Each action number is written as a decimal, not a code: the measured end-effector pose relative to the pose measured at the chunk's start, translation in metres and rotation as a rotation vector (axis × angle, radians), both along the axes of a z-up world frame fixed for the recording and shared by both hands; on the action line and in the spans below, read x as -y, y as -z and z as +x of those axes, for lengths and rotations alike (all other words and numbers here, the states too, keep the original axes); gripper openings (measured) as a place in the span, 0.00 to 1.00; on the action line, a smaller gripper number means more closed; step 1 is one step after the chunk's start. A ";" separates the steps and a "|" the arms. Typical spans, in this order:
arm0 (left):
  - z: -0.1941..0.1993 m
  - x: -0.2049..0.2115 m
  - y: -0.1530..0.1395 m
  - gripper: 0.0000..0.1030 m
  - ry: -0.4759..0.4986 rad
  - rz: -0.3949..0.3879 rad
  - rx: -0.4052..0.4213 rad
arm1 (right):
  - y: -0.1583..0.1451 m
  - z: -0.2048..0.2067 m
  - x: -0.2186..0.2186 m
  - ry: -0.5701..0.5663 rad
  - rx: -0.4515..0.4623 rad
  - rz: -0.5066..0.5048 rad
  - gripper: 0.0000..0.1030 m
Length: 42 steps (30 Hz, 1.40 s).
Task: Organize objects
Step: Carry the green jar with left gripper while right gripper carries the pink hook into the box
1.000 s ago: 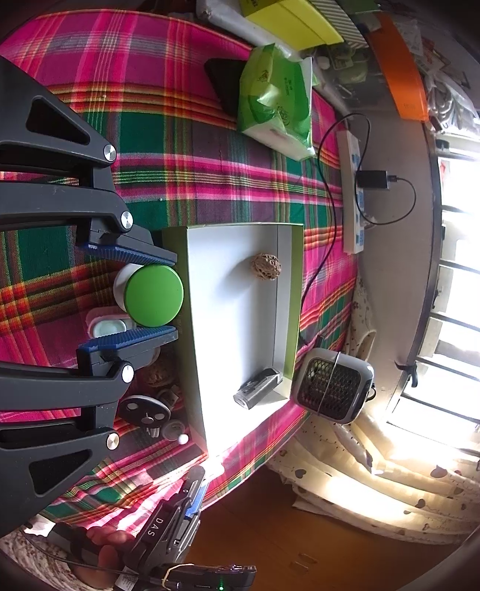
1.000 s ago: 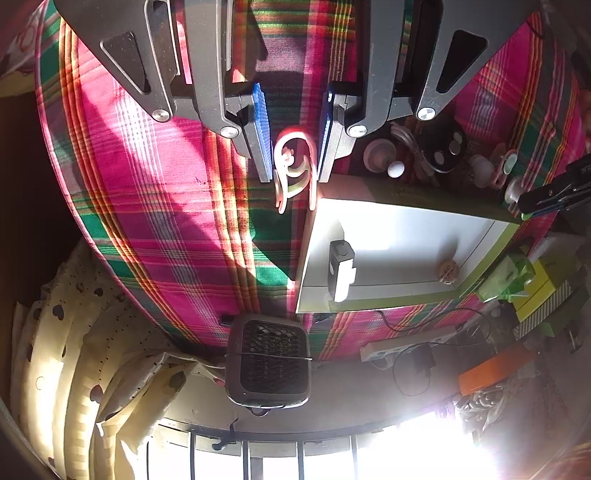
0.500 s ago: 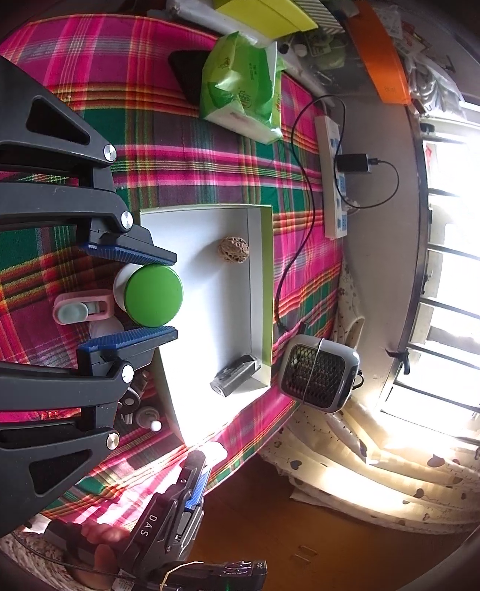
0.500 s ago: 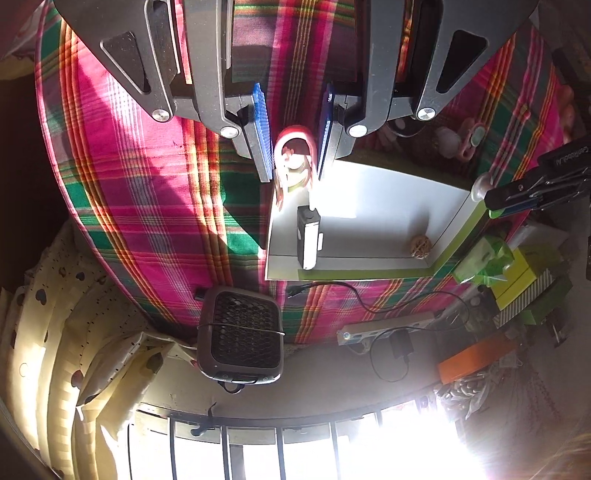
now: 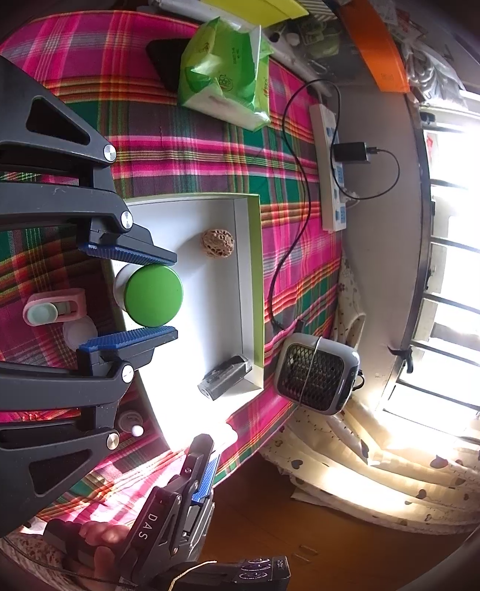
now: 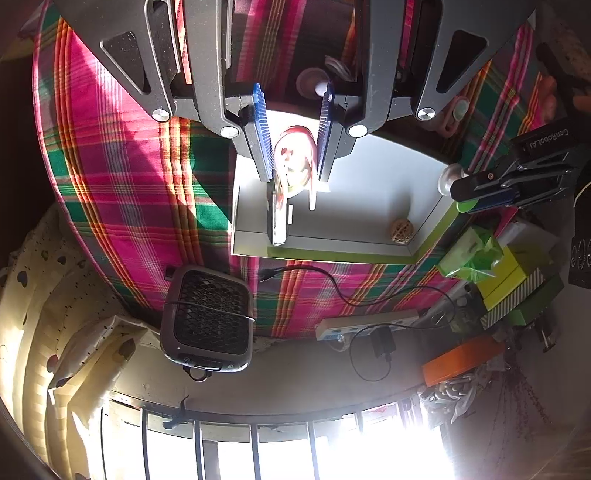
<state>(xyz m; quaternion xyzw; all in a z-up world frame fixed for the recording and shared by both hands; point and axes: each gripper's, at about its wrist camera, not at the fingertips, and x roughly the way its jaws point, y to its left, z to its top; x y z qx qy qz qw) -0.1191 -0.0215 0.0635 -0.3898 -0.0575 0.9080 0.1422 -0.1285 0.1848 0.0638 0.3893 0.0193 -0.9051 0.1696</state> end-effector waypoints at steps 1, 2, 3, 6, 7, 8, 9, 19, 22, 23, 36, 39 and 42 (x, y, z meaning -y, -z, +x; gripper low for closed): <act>-0.002 0.000 0.000 0.30 -0.001 0.000 0.000 | 0.000 -0.003 0.002 -0.004 0.002 0.002 0.24; -0.003 0.000 0.000 0.30 0.000 0.000 -0.001 | 0.000 -0.005 0.004 -0.006 0.003 0.003 0.23; -0.005 0.000 0.000 0.30 0.001 -0.001 -0.001 | 0.000 -0.008 0.005 -0.012 0.006 -0.001 0.23; -0.012 0.000 0.003 0.30 0.000 -0.006 0.007 | 0.001 -0.017 0.011 -0.026 0.018 -0.008 0.23; -0.014 0.000 0.004 0.30 -0.001 -0.008 0.010 | 0.001 -0.021 0.014 -0.033 0.022 -0.007 0.23; -0.016 0.000 0.005 0.30 -0.002 -0.009 0.011 | 0.002 -0.024 0.017 -0.039 0.025 -0.005 0.24; -0.018 0.000 0.006 0.30 -0.002 -0.012 0.013 | 0.002 -0.027 0.021 -0.045 0.025 0.000 0.23; -0.041 0.005 0.019 0.30 -0.021 -0.021 0.045 | 0.016 -0.057 0.043 -0.080 0.076 0.007 0.24; -0.045 0.006 0.022 0.30 -0.023 -0.024 0.049 | 0.019 -0.066 0.046 -0.085 0.094 0.010 0.24; -0.046 0.006 0.024 0.30 -0.025 -0.024 0.053 | 0.020 -0.069 0.048 -0.085 0.098 0.015 0.24; -0.059 0.005 0.037 0.30 -0.031 -0.043 0.082 | 0.039 -0.091 0.060 -0.084 0.151 0.045 0.24; -0.060 0.004 0.038 0.30 -0.030 -0.049 0.081 | 0.042 -0.093 0.061 -0.083 0.156 0.049 0.24; -0.061 0.002 0.037 0.30 -0.032 -0.060 0.076 | 0.043 -0.094 0.061 -0.081 0.157 0.054 0.24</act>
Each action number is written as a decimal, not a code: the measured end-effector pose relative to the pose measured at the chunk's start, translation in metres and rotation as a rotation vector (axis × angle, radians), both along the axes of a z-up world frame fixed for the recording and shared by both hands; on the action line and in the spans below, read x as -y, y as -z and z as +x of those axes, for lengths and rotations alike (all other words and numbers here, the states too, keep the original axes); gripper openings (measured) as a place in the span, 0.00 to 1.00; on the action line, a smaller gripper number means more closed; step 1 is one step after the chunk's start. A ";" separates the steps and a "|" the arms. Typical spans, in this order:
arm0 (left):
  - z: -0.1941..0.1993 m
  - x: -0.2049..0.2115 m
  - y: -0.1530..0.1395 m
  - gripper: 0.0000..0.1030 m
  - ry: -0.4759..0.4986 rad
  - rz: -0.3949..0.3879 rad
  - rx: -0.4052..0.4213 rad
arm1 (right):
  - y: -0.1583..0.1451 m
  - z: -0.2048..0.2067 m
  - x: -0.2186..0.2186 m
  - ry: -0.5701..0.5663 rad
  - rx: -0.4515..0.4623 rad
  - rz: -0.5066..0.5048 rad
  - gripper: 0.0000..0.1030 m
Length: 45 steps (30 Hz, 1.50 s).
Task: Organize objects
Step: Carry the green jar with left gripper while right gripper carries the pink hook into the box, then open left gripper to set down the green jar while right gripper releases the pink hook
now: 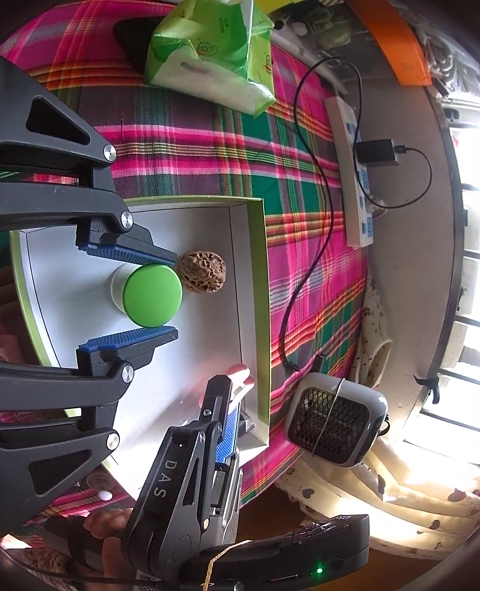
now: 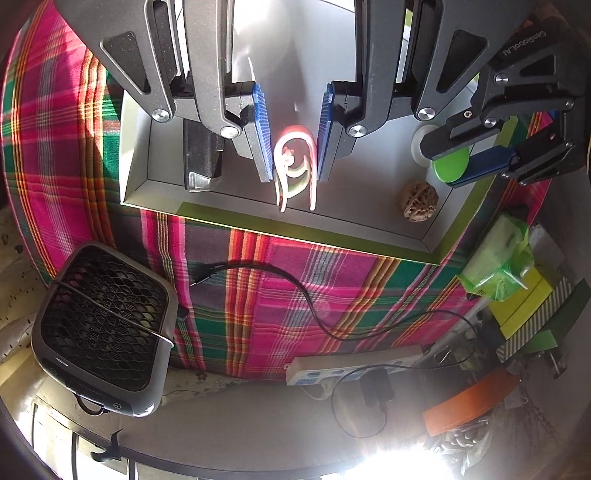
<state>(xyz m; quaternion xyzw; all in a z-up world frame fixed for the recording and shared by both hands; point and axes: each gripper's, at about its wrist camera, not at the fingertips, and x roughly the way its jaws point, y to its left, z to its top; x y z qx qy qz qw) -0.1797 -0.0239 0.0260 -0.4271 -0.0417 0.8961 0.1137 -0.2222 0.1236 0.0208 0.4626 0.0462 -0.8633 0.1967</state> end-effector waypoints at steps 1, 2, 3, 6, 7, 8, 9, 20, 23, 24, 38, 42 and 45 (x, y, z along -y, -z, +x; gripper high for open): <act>0.000 0.000 0.000 0.30 -0.001 -0.003 0.000 | 0.000 0.000 0.000 0.000 0.001 0.000 0.24; -0.001 -0.001 0.000 0.30 -0.001 -0.002 0.000 | 0.001 -0.001 0.000 0.002 0.003 0.001 0.24; -0.001 -0.001 0.001 0.30 0.000 -0.002 0.001 | 0.002 -0.001 0.000 0.002 0.004 0.001 0.24; -0.001 -0.001 0.002 0.30 -0.003 -0.001 0.005 | 0.004 -0.002 0.001 0.002 0.009 0.000 0.24; -0.001 -0.001 0.002 0.30 -0.003 -0.001 0.005 | 0.004 -0.002 0.001 0.002 0.007 0.000 0.24; -0.001 -0.001 0.002 0.30 -0.004 0.001 0.007 | 0.005 -0.002 0.001 0.004 0.007 0.002 0.24; -0.002 -0.001 0.002 0.30 -0.004 0.001 0.008 | 0.005 -0.002 0.000 0.008 0.009 0.003 0.24; -0.003 -0.002 0.003 0.31 -0.007 -0.005 0.007 | 0.009 -0.005 -0.001 0.020 0.017 0.009 0.24; -0.003 -0.002 0.002 0.31 -0.007 -0.004 0.008 | 0.009 -0.005 -0.002 0.023 0.016 0.010 0.24; -0.003 -0.002 0.002 0.31 -0.008 -0.004 0.008 | 0.009 -0.005 -0.002 0.026 0.016 0.010 0.24; 0.003 -0.001 -0.001 0.39 -0.011 -0.003 0.004 | 0.002 0.004 -0.007 0.035 -0.003 -0.017 0.41; 0.009 -0.003 -0.006 0.39 -0.008 -0.024 -0.012 | -0.002 0.008 -0.010 0.042 -0.010 -0.023 0.41; 0.013 -0.003 -0.009 0.39 -0.005 -0.021 -0.018 | -0.006 0.013 -0.012 0.045 -0.022 -0.031 0.41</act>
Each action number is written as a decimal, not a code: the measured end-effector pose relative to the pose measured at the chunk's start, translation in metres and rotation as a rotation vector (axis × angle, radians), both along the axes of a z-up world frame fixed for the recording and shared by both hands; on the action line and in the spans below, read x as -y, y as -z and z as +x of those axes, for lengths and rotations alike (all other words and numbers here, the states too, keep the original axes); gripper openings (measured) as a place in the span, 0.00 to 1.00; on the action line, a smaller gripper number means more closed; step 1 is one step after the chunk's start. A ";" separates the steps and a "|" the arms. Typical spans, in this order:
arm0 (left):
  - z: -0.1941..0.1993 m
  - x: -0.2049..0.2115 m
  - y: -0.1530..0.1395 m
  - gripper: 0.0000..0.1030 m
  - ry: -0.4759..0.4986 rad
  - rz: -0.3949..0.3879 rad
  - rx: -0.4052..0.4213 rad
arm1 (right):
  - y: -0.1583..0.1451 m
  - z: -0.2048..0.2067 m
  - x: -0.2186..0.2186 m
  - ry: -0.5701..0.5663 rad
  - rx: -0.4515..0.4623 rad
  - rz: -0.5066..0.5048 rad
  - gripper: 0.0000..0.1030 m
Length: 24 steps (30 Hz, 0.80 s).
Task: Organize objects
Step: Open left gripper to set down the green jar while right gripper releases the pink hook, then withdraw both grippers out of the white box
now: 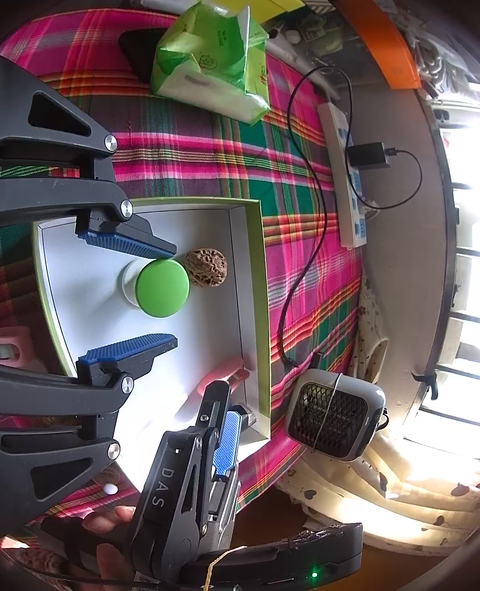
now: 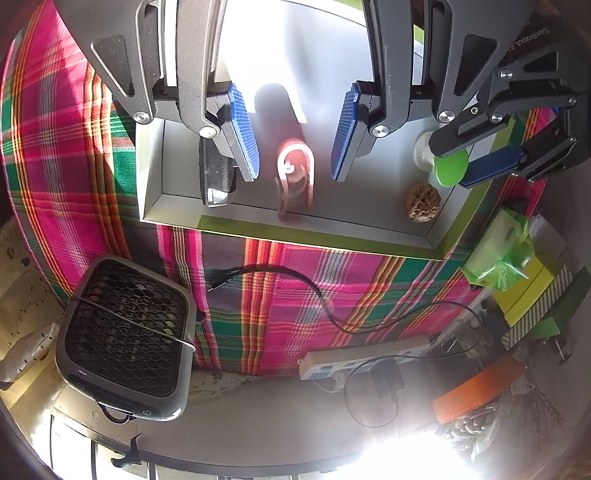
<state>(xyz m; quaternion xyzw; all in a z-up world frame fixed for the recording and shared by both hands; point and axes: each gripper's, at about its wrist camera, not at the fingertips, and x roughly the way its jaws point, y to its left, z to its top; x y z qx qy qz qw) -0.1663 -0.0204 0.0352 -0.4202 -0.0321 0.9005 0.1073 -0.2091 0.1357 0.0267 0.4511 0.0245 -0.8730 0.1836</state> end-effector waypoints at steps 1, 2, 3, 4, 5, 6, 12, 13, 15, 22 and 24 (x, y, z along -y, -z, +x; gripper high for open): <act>0.002 0.001 -0.001 0.39 -0.001 -0.001 -0.001 | -0.001 0.002 -0.001 0.000 -0.005 -0.002 0.41; 0.003 0.001 -0.001 0.39 -0.003 0.000 -0.003 | -0.003 0.004 -0.001 0.002 -0.009 -0.003 0.41; 0.005 0.000 -0.002 0.39 -0.004 0.001 -0.005 | -0.004 0.006 -0.002 0.003 -0.014 -0.004 0.41; 0.007 0.001 -0.003 0.39 -0.006 0.002 -0.006 | -0.006 0.008 -0.003 0.004 -0.019 -0.005 0.41; 0.009 0.001 -0.004 0.39 -0.008 0.004 -0.009 | -0.007 0.011 -0.004 0.006 -0.025 -0.008 0.41; 0.011 0.001 -0.005 0.39 -0.006 0.006 -0.013 | -0.008 0.014 -0.006 0.007 -0.029 -0.010 0.41; 0.027 0.002 -0.014 0.39 -0.011 0.020 -0.043 | -0.018 0.033 -0.017 0.020 -0.069 -0.018 0.41; 0.030 0.003 -0.015 0.39 -0.013 0.020 -0.045 | -0.020 0.036 -0.019 0.024 -0.073 -0.023 0.41; 0.037 0.003 -0.018 0.39 -0.013 0.027 -0.053 | -0.023 0.042 -0.025 0.033 -0.082 -0.031 0.42; 0.060 0.007 -0.025 0.39 -0.016 0.025 -0.087 | -0.030 0.068 -0.037 0.053 -0.133 -0.013 0.45; 0.066 0.008 -0.024 0.40 -0.024 0.023 -0.088 | -0.030 0.075 -0.041 0.059 -0.148 0.004 0.45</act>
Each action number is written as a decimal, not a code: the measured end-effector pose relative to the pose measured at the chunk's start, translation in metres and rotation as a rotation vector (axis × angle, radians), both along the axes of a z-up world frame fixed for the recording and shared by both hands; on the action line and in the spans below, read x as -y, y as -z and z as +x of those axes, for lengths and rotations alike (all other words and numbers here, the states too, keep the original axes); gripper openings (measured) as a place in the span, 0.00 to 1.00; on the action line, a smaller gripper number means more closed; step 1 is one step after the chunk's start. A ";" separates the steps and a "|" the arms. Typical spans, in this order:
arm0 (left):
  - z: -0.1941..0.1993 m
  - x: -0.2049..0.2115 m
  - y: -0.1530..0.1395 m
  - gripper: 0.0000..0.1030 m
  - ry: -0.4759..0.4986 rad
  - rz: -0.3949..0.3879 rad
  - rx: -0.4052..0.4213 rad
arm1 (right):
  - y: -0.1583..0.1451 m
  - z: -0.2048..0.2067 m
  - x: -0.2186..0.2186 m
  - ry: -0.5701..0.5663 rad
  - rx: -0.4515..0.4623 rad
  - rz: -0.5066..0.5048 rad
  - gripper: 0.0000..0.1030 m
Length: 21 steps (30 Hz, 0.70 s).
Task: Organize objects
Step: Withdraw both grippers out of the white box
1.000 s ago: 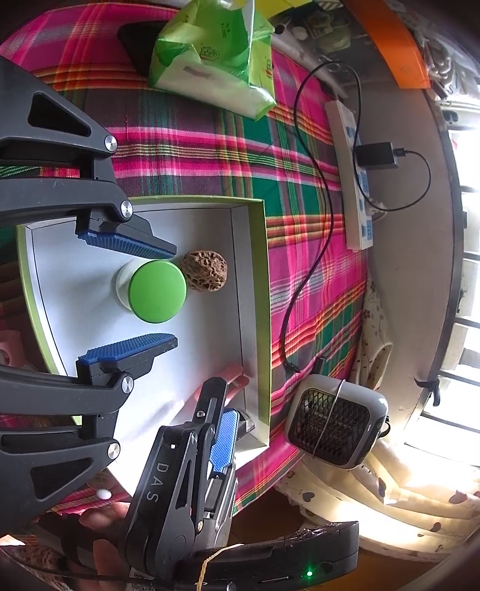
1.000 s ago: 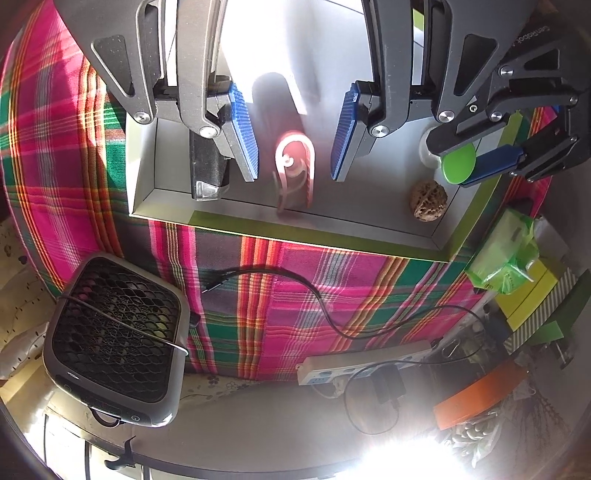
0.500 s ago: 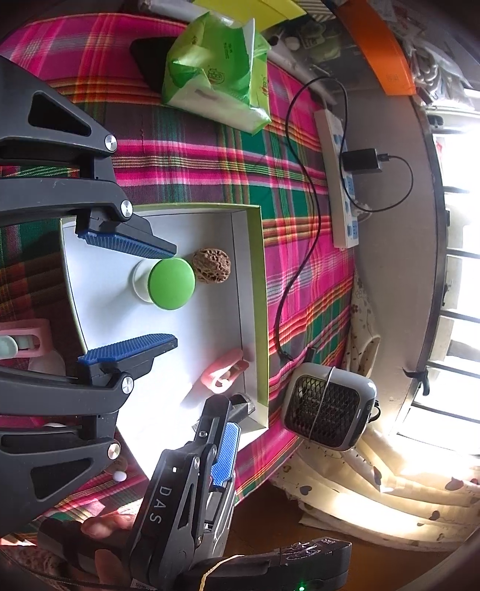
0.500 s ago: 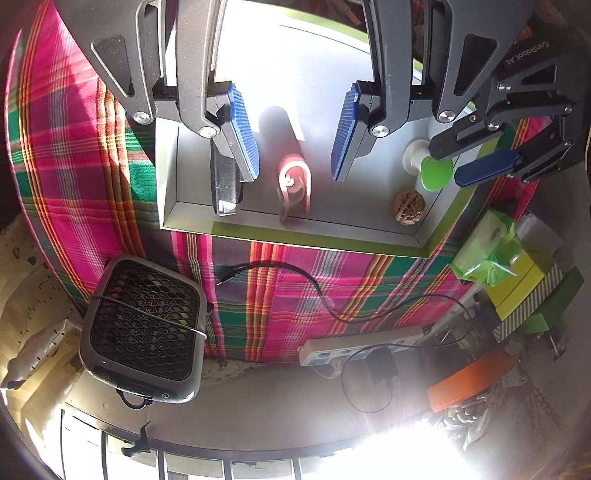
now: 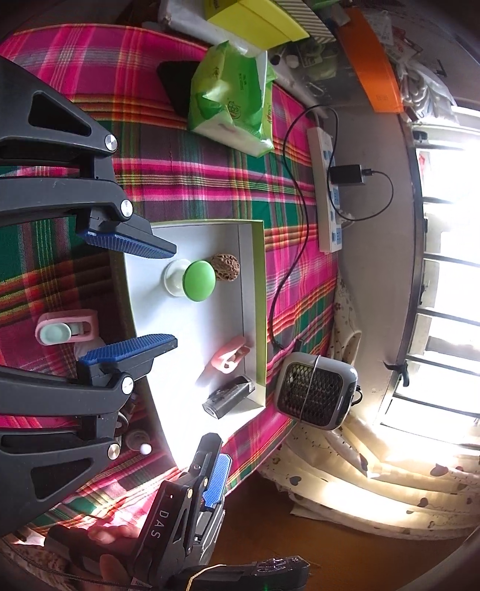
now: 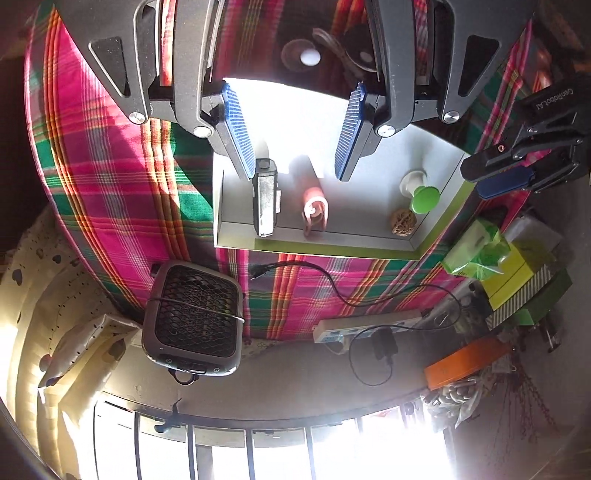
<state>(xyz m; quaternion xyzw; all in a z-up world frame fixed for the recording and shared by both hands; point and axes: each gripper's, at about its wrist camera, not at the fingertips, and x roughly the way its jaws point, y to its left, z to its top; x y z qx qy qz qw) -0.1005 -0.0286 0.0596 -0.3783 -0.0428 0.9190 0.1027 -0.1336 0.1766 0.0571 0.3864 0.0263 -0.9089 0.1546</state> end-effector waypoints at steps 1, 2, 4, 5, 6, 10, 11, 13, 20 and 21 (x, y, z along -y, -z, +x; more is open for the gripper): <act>0.003 0.001 0.001 0.40 -0.002 0.002 0.001 | 0.000 0.003 -0.002 0.005 -0.005 0.001 0.45; 0.006 0.002 0.002 0.40 -0.004 0.004 0.003 | 0.000 0.007 -0.005 0.010 -0.008 -0.002 0.45; 0.011 0.003 0.003 0.40 -0.002 0.004 0.007 | 0.000 0.013 -0.009 0.019 -0.008 -0.009 0.45; 0.013 0.003 0.004 0.40 0.000 0.003 0.009 | 0.001 0.016 -0.010 0.024 -0.008 -0.007 0.45; 0.015 0.003 0.005 0.40 0.001 0.002 0.010 | 0.001 0.019 -0.012 0.030 -0.015 -0.005 0.45; 0.025 0.004 0.008 0.40 0.010 0.012 0.013 | 0.000 0.033 -0.016 0.041 -0.044 0.005 0.46; 0.028 0.005 0.010 0.41 0.012 0.018 0.017 | 0.000 0.035 -0.017 0.040 -0.045 -0.001 0.46; 0.031 0.007 0.013 0.41 0.015 0.022 0.031 | 0.002 0.039 -0.018 0.034 -0.043 -0.002 0.46; 0.039 0.008 0.025 0.42 0.020 0.040 0.064 | 0.015 0.052 -0.022 0.038 -0.024 0.013 0.46; 0.039 0.007 0.026 0.42 0.021 0.040 0.068 | 0.017 0.053 -0.022 0.040 -0.022 0.013 0.46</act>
